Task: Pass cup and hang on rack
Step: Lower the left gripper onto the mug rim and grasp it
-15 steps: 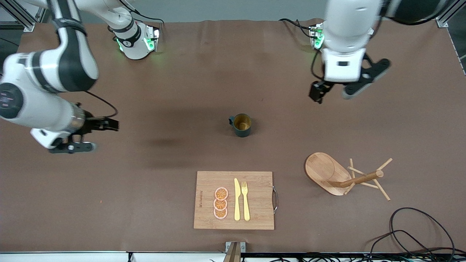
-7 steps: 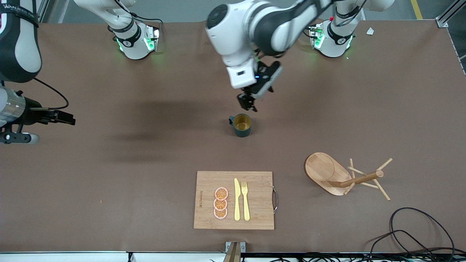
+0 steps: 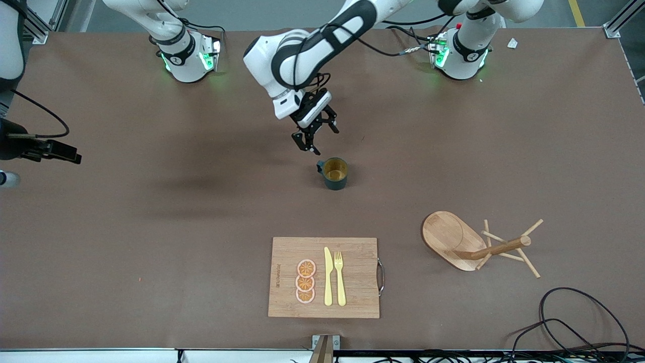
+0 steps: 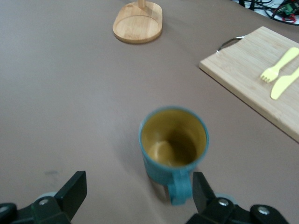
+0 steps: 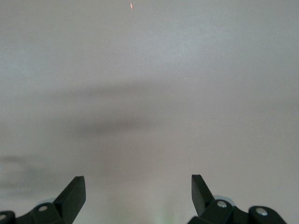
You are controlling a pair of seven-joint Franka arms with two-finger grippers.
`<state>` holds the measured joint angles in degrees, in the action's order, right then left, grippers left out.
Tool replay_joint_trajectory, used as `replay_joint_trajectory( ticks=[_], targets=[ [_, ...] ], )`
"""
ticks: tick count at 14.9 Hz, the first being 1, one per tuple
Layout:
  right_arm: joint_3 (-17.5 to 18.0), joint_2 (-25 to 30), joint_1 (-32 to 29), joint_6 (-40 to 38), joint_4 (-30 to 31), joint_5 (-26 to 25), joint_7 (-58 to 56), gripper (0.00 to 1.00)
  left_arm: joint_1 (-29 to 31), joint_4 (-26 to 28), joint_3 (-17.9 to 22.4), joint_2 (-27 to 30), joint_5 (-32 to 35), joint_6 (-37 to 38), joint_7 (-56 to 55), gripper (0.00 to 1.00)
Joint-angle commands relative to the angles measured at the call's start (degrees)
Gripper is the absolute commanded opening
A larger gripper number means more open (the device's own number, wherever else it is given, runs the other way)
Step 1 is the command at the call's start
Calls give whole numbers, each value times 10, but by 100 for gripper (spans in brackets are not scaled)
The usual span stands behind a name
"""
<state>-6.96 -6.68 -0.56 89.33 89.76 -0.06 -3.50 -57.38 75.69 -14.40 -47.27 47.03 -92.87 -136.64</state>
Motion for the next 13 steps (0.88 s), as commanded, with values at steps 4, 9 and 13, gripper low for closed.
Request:
replay_joint_trajectory(
  ticks=[4,9,13],
  targets=[
    [13,-4,-10,-40,-53,-4,-1,100,-53,-50,59,-76,11,-30,-52,100],
    [13,-4,-8,-50,-51,11,-1,100,-64,-52,114,-97,11,-92,-50,100],
    [14,-4,-6,-51,-47,8,-2,100,-63,-52,124,-108,10,-120,-52,99]
  ],
)
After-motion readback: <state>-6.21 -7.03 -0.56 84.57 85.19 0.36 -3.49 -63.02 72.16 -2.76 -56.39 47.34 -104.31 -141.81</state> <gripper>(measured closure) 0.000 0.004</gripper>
